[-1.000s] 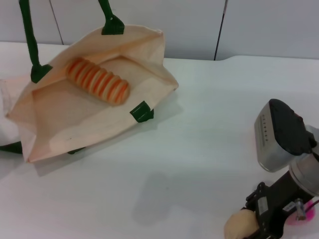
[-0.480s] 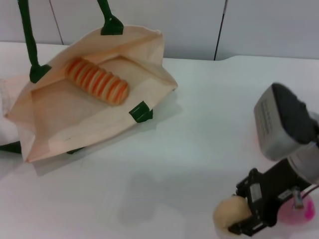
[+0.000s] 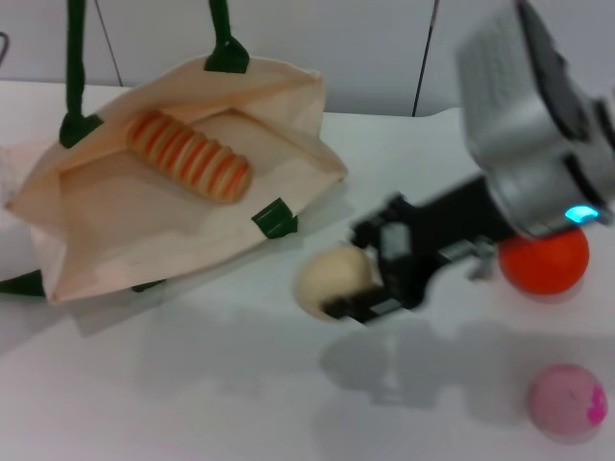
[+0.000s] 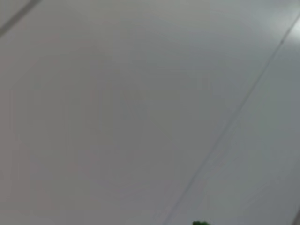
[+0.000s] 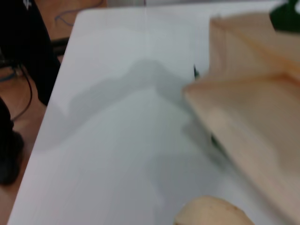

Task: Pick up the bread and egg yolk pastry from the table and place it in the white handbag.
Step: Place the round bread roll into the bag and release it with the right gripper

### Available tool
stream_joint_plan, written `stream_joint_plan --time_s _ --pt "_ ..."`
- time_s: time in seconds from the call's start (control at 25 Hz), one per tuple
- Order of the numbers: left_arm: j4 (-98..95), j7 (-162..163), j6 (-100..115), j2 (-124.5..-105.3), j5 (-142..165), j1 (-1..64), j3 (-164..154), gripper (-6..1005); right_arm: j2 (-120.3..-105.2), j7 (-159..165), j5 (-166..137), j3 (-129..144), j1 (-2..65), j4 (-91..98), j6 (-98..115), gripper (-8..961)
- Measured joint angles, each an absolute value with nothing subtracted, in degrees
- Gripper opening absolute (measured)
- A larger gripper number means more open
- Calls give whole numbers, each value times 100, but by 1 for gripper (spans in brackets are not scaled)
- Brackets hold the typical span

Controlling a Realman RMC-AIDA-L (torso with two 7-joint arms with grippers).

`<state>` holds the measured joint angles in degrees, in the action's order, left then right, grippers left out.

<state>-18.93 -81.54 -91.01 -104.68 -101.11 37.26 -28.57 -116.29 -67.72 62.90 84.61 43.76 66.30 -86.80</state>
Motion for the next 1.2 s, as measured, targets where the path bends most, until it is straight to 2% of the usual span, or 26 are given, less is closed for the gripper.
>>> stream_joint_plan --time_s 0.4,0.72,1.0,1.2 --pt "-1837 -8114 -9521 -10616 -9931 4026 -2926 114 -11660 -7041 7159 9618 5683 4755 -6651 614" --pt "-1837 -7994 -9949 -10670 -9960 4057 -2930 113 -11672 -6975 7269 9815 5838 4248 -5244 611" --pt "-1868 -7845 -10482 -10743 -10025 4105 -2857 113 -11715 -6578 7284 10199 6245 3456 -3853 606" --pt "-1877 -7774 -10713 -10749 -10148 4092 -2846 113 -11710 -6199 7287 10294 6226 3433 -3108 603"
